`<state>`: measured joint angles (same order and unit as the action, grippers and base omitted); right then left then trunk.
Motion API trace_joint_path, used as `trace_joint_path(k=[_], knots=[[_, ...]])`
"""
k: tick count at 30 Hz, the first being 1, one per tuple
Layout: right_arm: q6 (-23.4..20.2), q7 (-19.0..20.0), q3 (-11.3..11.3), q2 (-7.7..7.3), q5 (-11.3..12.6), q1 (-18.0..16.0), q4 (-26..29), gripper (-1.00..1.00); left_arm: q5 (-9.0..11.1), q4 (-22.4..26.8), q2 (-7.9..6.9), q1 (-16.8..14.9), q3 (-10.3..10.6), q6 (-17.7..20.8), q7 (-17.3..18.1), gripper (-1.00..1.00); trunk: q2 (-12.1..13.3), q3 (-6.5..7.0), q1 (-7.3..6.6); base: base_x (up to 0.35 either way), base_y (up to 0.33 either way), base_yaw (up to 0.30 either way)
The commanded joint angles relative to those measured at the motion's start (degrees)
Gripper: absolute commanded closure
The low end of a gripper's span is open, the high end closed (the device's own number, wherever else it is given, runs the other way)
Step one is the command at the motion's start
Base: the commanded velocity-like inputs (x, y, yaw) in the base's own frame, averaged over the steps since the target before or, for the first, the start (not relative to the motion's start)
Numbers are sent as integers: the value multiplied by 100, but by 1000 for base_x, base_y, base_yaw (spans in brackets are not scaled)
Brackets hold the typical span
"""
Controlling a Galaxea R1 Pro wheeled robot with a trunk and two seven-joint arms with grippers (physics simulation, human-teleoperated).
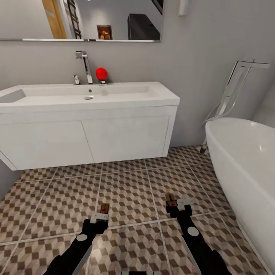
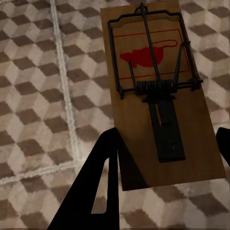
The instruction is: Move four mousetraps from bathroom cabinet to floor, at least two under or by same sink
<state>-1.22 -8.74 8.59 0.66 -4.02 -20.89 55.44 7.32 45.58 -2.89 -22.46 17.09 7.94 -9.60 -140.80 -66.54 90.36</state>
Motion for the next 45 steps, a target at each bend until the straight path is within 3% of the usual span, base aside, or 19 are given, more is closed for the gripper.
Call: trace_joint_path(k=[1, 6, 16, 28, 30, 34, 37, 40, 42, 45], knots=[[-11, -40, 12, -2, -37, -3, 2, 100, 50, -3, -10, -4, 41, 26, -59, 100, -44, -32, 21, 0, 0, 0], [-10, -40, 11, -4, -37, -3, 2, 100, 50, -27, -3, -4, 43, 23, -59, 100, -244, -167, 131, 0, 0, 0], [-10, -40, 17, 4, -37, -3, 7, 100, 46, -96, 30, -4, 49, 23, -59, 100, -257, -479, 157, 0, 0, 0], [-6, -40, 30, -4, -54, -3, 192, 100, 35, 35, 77, -4, 52, -13, -53, 100, -257, -557, 157, 0, 0, 0], [-4, -40, 111, -4, -77, -3, 269, 100, 32, 157, 77, -4, 49, -18, -45, 100, -257, -558, 157, 0, 0, 0], [-48, -51, 544, 7, -186, -3, 407, 100, 36, 497, 94, -4, 12, 29, -29, 100, -257, -559, 157, 0, 0, 0], [-363, -36, 650, 151, -333, -3, 671, 100, 32, 581, 192, -4, 0, 154, -16, 100, -257, -559, 157, 0, 0, 0], [-672, -18, 676, 331, -540, -52, 815, 100, 26, 584, 279, -24, -2, 517, -4, 100, -257, -559, 157, 0, 0, 0], [-807, -6, 684, 442, -706, -299, 811, 100, 25, 576, 315, -110, -8, 925, -3, 100, -257, -559, 157, 0, 0, 0], [-859, 1, 687, 515, -759, -552, 640, 100, 24, 504, 350, -309, -11, 1077, -5, 100, -257, -559, 157, 0, 0, 0]])
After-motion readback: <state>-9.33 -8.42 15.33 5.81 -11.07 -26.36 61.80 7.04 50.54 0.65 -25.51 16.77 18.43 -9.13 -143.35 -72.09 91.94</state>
